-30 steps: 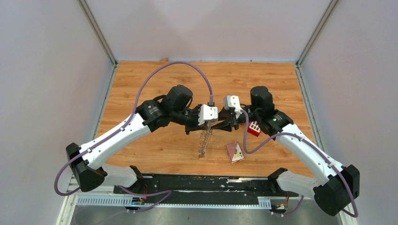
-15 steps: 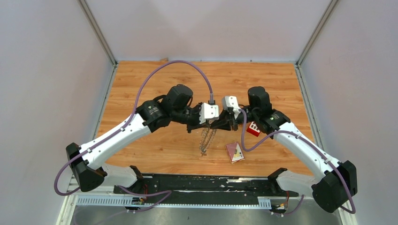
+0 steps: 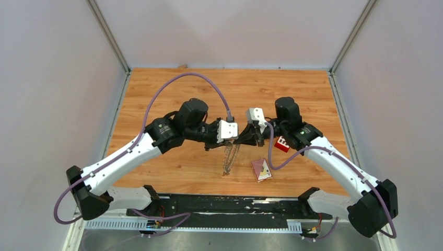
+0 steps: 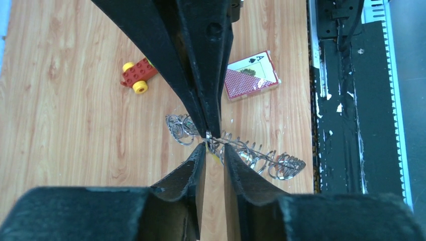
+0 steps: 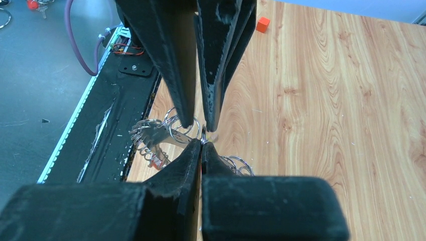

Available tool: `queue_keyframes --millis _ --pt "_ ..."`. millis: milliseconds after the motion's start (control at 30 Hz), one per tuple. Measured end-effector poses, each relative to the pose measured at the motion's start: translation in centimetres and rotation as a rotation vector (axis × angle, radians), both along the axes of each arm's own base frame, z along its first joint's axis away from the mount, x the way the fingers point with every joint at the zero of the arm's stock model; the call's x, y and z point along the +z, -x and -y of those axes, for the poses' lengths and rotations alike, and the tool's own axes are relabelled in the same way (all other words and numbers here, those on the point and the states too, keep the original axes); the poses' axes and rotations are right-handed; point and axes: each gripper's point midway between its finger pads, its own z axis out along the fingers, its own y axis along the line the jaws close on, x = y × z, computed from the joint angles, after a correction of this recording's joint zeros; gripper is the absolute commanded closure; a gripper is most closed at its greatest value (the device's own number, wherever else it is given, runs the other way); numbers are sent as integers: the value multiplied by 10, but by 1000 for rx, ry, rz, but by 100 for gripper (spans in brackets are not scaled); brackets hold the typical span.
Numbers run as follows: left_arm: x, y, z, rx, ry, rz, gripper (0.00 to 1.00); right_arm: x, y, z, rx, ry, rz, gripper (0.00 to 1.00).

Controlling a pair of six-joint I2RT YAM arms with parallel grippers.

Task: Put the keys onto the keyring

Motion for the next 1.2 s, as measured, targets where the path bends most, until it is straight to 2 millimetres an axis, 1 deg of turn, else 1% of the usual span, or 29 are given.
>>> queue_keyframes --millis 100,233,333,467,600,733,833,933,1067,1200 --pt "5 4 -3 -32 25 41 59 0 0 0 0 1 -1 100" --pt "13 6 -5 -54 51 95 56 0 0 0 -1 1 -1 100" --pt "16 5 -7 -63 59 128 55 1 1 1 -2 0 1 100" --pt "11 2 -10 -62 43 163 56 5 2 3 -5 -7 11 100" --pt "-3 -2 -13 -59 10 182 55 4 4 6 1 -2 20 100" --pt "-18 -2 -16 -72 -11 197 56 -3 8 9 17 17 25 100" --pt "-23 0 -15 -91 -5 202 57 -5 10 10 25 24 34 100" --pt "-23 4 -10 -115 24 192 60 -3 11 11 28 19 52 100" --pt "-18 10 -1 -139 81 168 61 -1 11 12 30 15 64 100" --pt "-15 12 4 -152 115 159 59 -1 12 12 32 13 64 100"
